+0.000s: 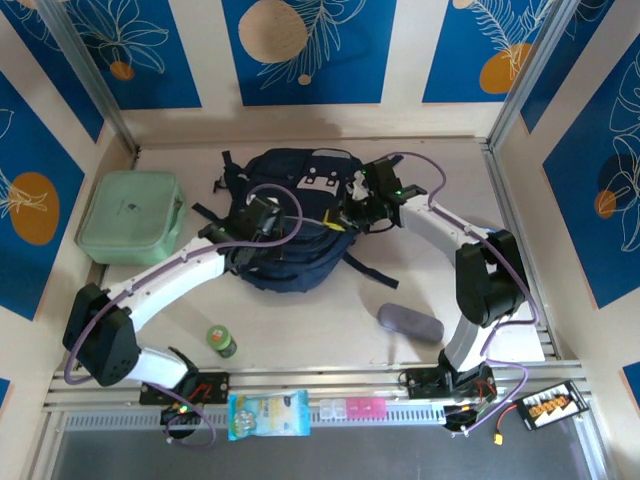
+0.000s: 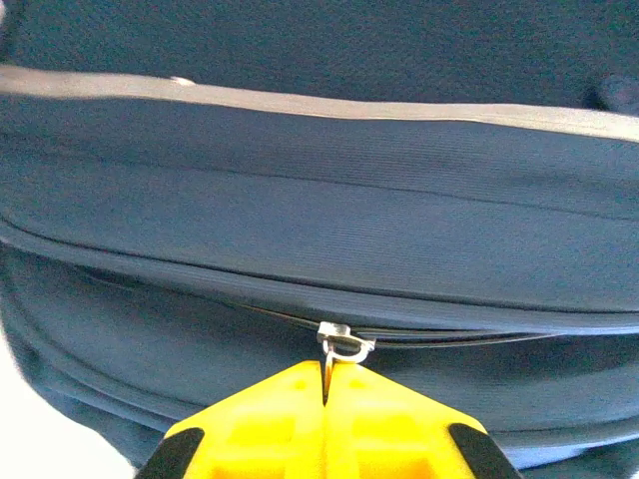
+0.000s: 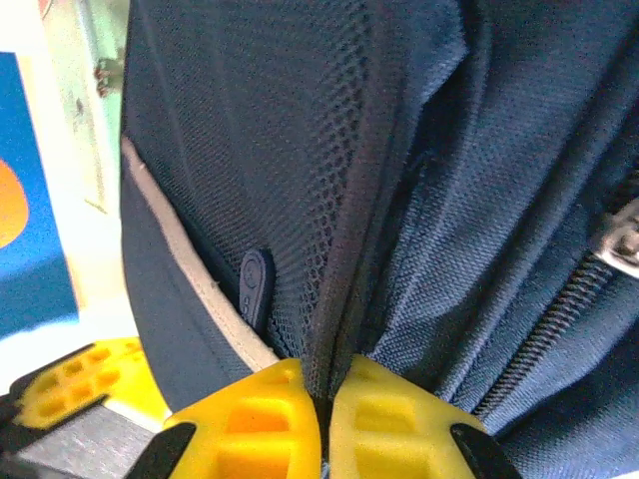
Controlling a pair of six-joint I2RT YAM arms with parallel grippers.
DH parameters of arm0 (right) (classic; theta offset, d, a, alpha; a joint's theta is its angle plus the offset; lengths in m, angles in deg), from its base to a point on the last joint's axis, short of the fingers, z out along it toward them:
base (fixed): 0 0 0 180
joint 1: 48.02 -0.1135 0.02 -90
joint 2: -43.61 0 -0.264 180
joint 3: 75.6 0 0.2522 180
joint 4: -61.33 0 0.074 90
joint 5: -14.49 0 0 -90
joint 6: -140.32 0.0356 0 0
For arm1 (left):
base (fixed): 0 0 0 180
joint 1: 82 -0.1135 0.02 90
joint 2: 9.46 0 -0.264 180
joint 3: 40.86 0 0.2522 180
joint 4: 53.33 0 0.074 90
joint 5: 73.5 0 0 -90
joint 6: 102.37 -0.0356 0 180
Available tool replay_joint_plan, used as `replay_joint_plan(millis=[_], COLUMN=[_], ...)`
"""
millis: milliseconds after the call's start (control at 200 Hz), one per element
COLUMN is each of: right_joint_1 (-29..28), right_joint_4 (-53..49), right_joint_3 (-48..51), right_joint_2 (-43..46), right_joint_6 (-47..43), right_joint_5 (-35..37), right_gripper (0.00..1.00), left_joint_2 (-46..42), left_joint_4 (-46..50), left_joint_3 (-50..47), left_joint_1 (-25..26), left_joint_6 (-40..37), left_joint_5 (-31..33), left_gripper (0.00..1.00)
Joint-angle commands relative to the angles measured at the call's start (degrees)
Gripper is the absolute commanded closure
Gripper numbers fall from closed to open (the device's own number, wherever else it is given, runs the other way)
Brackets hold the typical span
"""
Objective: Pack the student bag
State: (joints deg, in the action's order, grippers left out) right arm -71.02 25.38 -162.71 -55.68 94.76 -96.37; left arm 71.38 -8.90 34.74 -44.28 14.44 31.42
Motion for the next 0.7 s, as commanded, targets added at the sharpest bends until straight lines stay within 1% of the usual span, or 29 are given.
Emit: replay_joint_plan(millis=[0,80,160,215,250,300,305,310,350,460,555,695], right_joint_1=[6.0,7.7,8.2,8.3,8.3,8.4,8.3,8.3,8.4,8.2,6.5,4.0], right_joint_4=[-3.9,-3.8,-4.8,-5.1,-5.2,-5.0,-5.0,-5.0,-4.9,-4.0,-0.6,0.9], right_joint_3=[0.1,-0.3,-2.0,-2.2,-1.8,-0.2,0.3,0.3,2.5,9.1,14.1,16.8], right_joint_2=[3.2,3.5,3.3,3.8,4.7,6.7,7.2,7.2,9.6,15.9,20.4,21.4], right_joint_6=[-7.7,-8.9,-8.0,-6.3,-4.9,-2.0,-1.3,-1.3,2.2,12.4,19.9,26.4], right_joint_5=[7.8,8.8,8.8,8.5,8.7,9.2,9.5,9.5,10.9,13.6,13.4,14.8], right_gripper=[1.00,1.00,1.00,0.95,0.88,0.74,0.72,0.72,0.62,0.50,0.46,0.46], left_joint_2=[1.4,3.5,5.3,6.5,7.2,8.0,8.2,8.2,8.5,9.9,11.8,15.0], left_joint_4=[0.6,-1.8,-6.1,-7.0,-6.9,-6.7,-6.7,-6.7,-6.8,-8.5,-9.7,-11.0], left_joint_3=[1.0,1.3,1.4,3.0,4.4,6.5,6.7,6.9,7.8,9.3,10.6,13.5], left_joint_1=[-2.7,-4.1,-4.8,-4.8,-4.7,-4.0,-3.9,-3.8,-2.9,-0.1,2.8,6.1], left_joint_6=[-10.5,-13.6,-16.7,-17.9,-18.2,-18.5,-18.6,-18.6,-18.7,-16.9,-15.3,-13.3], left_joint_5=[-1.0,-2.5,-6.9,-10.5,-12.4,-15.1,-15.1,-15.4,-16.6,-19.1,-20.7,-21.6], left_gripper=[1.00,1.00,1.00,1.00,1.00,1.00,1.00,1.00,1.00,1.00,1.00,1.00])
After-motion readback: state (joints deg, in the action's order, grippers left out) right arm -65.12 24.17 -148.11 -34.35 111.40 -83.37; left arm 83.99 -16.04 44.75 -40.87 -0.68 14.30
